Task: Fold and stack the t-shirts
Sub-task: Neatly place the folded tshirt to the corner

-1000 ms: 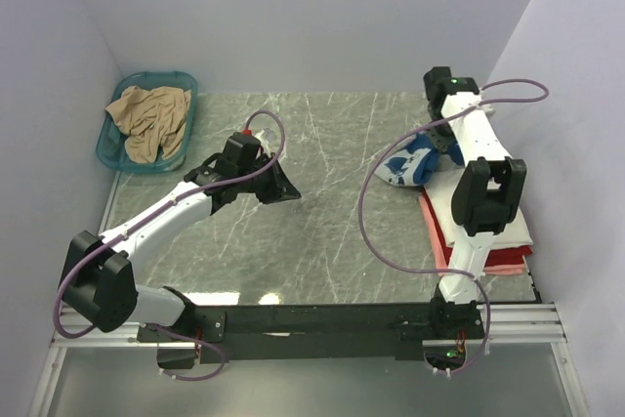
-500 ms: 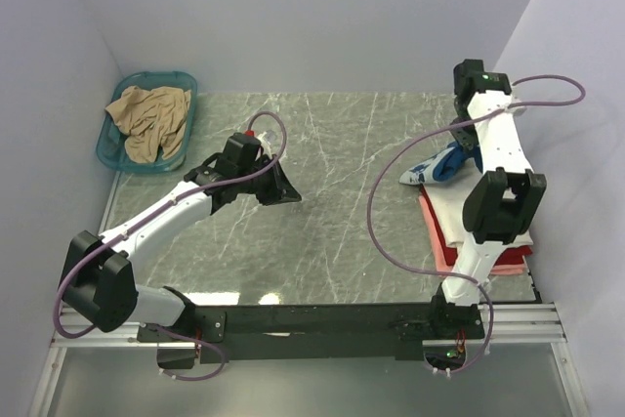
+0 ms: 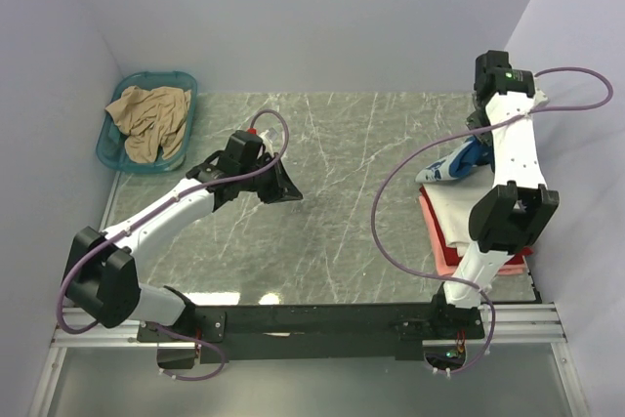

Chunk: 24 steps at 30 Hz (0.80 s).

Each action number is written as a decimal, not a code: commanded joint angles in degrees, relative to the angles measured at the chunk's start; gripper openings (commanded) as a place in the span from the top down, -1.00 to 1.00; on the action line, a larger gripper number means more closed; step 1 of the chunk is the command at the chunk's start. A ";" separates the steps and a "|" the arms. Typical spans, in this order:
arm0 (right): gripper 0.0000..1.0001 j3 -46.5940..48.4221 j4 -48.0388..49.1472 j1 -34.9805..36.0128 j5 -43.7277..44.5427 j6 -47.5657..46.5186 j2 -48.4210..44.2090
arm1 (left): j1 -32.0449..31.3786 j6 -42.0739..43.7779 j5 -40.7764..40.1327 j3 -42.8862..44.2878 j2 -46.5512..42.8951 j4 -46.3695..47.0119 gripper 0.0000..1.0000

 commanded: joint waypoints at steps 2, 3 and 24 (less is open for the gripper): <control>1.00 0.94 0.68 -1.61 2.07 -1.74 -6.61 | -0.22 1.58 1.05 2.37 0.41 0.69 0.89; 1.00 0.33 0.77 -1.96 1.98 -1.83 -6.97 | -0.22 1.49 1.05 2.45 0.41 0.78 0.89; -0.69 -39.13 11.14 -3.55 -2.32 -4.71 -37.99 | -0.49 2.98 4.04 2.63 3.57 3.15 0.82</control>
